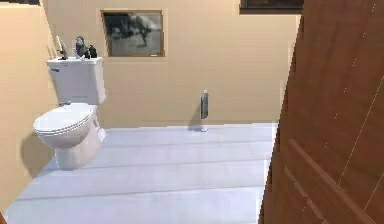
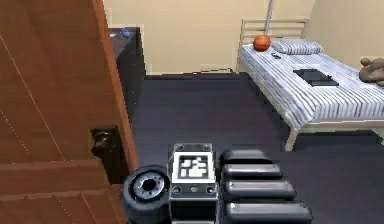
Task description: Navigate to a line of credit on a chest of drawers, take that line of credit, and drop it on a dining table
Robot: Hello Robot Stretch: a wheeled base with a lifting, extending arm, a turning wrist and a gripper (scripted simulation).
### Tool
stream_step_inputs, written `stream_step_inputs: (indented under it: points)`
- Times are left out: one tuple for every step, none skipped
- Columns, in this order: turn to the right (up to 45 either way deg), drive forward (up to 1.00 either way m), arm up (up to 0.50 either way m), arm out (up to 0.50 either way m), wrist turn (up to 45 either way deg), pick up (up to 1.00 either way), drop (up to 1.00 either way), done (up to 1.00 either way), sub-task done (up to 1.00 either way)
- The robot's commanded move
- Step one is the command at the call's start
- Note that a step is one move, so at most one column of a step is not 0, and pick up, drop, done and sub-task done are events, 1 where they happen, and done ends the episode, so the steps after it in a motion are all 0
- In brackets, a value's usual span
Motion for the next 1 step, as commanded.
stream_step_inputs:
  points:
    - [0.0,1.00,0.00,0.00,0.0,0.00,0.00,0.00,0.00]
